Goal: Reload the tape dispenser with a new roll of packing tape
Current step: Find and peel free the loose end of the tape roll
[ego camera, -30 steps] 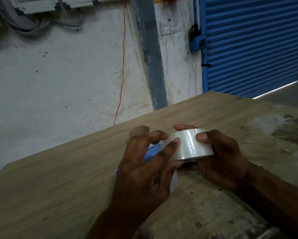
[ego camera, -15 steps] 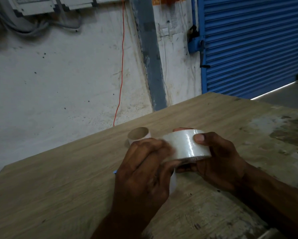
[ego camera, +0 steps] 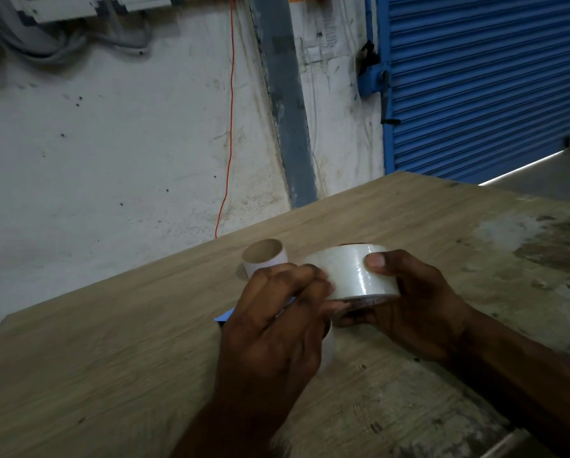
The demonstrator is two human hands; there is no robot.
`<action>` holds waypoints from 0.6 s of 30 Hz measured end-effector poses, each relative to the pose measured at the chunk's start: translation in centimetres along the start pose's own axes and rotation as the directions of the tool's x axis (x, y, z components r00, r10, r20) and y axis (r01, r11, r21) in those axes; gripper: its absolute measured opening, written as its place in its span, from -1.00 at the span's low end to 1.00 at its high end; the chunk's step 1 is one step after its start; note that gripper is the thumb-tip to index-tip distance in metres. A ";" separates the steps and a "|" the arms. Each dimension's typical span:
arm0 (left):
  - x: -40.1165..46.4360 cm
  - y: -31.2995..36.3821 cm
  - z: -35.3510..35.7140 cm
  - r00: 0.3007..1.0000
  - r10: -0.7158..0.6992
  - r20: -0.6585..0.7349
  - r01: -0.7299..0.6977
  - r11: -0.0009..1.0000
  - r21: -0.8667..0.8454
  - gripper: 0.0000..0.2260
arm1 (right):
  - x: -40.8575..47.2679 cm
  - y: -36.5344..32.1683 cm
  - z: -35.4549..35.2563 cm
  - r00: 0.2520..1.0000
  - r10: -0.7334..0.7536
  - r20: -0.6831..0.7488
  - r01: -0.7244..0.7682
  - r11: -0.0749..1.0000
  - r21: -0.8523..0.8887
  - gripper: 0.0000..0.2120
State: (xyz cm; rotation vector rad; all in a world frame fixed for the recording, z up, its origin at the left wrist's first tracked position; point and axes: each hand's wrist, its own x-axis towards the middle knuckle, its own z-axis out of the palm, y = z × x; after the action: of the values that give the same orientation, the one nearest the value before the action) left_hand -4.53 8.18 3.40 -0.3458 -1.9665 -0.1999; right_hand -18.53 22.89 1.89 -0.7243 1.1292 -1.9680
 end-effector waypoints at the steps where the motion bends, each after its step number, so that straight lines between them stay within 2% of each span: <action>1: 0.0 0.0 0.0 1.000 0.003 0.003 -0.003 1.000 -0.007 -0.79 | 0.0 0.0 0.1 1.000 -0.003 -0.003 0.003 1.000 -0.002 -0.12; 7: 0.0 -0.4 0.1 0.997 0.064 0.053 -0.065 0.998 0.021 -0.74 | 0.0 -0.1 0.2 1.000 0.001 0.007 -0.001 1.000 -0.019 -0.12; 11: 0.0 -0.5 0.1 0.999 0.045 0.015 -0.045 0.999 -0.003 -0.88 | 0.0 -0.1 0.3 1.000 0.004 -0.014 -0.004 1.000 -0.014 -0.05; 14: 0.3 -0.4 -0.1 0.998 0.066 -0.002 -0.067 0.998 -0.011 -0.81 | 0.0 -0.1 0.4 1.000 0.002 -0.014 -0.002 1.000 -0.029 -0.05; 16: 0.3 -0.3 -0.1 0.996 0.088 0.014 -0.088 0.996 0.017 -0.85 | 0.0 0.0 0.3 1.000 -0.001 -0.006 0.001 1.000 -0.024 -0.09; 18: 0.2 -0.4 -0.4 0.997 0.052 0.055 -0.054 0.998 0.040 -0.91 | -0.2 0.0 0.3 1.000 -0.006 0.014 0.006 1.000 -0.010 -0.12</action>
State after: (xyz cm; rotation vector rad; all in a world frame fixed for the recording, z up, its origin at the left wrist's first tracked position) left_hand -4.41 7.71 3.70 -0.3789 -2.0094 -0.1163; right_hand -18.21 22.88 2.03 -0.7459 1.1311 -1.9605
